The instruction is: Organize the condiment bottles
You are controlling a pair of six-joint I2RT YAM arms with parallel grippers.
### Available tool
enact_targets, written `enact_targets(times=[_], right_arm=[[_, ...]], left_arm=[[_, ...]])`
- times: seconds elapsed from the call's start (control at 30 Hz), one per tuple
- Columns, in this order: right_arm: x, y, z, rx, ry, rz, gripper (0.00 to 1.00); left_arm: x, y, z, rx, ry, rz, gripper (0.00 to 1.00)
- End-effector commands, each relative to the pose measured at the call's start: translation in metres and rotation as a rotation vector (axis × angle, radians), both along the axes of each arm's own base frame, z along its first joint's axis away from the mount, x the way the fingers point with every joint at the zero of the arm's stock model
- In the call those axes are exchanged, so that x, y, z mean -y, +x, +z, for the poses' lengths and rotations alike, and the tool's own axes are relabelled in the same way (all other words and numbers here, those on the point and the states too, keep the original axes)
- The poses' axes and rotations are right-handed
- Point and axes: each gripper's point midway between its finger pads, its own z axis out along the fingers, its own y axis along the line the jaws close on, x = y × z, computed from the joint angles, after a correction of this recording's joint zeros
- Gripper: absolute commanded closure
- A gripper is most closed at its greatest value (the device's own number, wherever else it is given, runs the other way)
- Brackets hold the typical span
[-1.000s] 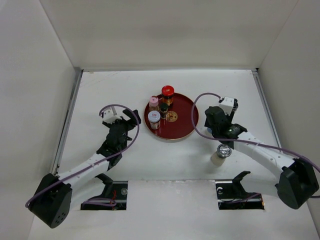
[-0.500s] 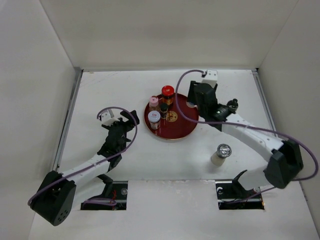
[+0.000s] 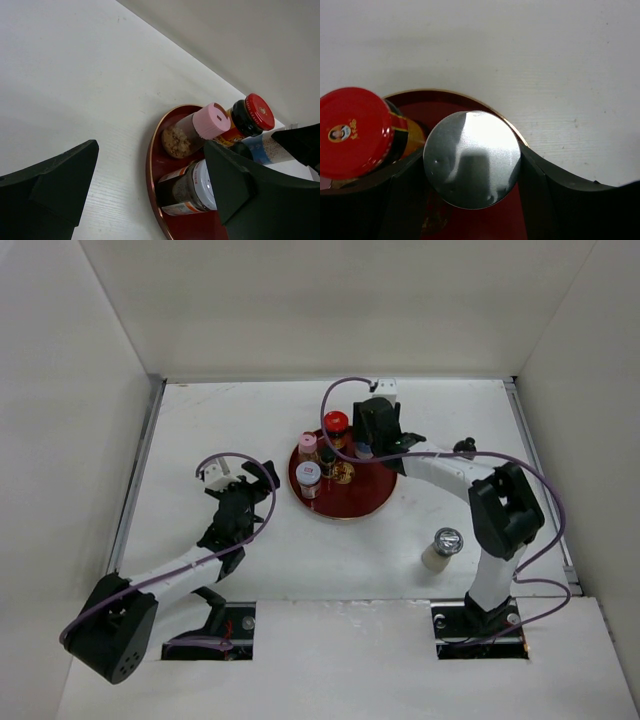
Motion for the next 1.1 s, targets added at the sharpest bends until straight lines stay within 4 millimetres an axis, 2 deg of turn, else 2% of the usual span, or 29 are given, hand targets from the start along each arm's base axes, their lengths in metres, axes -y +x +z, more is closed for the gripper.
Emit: enact_targets(times=[0.0,0.13,0.2,0.23,0.3,0.43,0.47,0.53,0.67,0.73,0.8,0.9,1.0,1.07], right_arm=[[-0.014,0.029,0.065,0.185,0.119,-0.004,0.38],[-0.015,0.029,0.057,0.177,0.122,-0.012,0.3],[-0.016,0.028,0.059,0.175,0.13,-0.011,0.2],[-0.015,0.026,0.064,0.18,0.138,-0.009,0.15],[-0.013,0.021,0.078,0.195,0.15,-0.008,0.1],[0.005,0.0,0.109,0.221,0.168,-0.024,0.07],[0.015,-0.006,0.112,0.222,0.173,-0.045,0.07],[0.049,-0.016,0.113,0.224,0.171,-0.119,0.09],[0.147,-0.042,0.094,0.222,0.113,-0.37,0.19],[0.191,-0.057,0.079,0.193,0.062,-0.493,0.16],[0.225,-0.066,0.061,0.142,0.027,-0.577,0.08],[0.245,-0.065,0.03,0.035,0.011,-0.598,0.04],[0.245,-0.055,0.008,-0.033,0.029,-0.56,0.04],[0.243,-0.048,0.0,-0.038,0.051,-0.543,0.05]], left_arm=[[0.002,0.002,0.011,0.044,-0.035,-0.005,0.14],[0.004,0.002,0.011,0.042,-0.034,-0.012,0.14],[0.005,0.002,0.01,0.041,-0.034,-0.015,0.14],[0.005,0.002,0.01,0.041,-0.034,-0.017,0.14],[0.006,0.003,0.011,0.041,-0.034,-0.018,0.14],[0.005,0.002,0.012,0.045,-0.035,-0.018,0.14],[0.005,0.002,0.013,0.046,-0.035,-0.018,0.14],[0.006,0.002,0.013,0.047,-0.036,-0.021,0.14],[0.011,0.002,0.012,0.042,-0.035,-0.032,0.14],[0.012,0.003,0.012,0.04,-0.034,-0.035,0.14],[0.012,0.002,0.013,0.044,-0.038,-0.037,0.14],[0.012,0.002,0.014,0.047,-0.04,-0.038,0.14],[0.014,0.002,0.015,0.049,-0.042,-0.044,0.14],[0.014,0.001,0.016,0.052,-0.043,-0.044,0.14]])
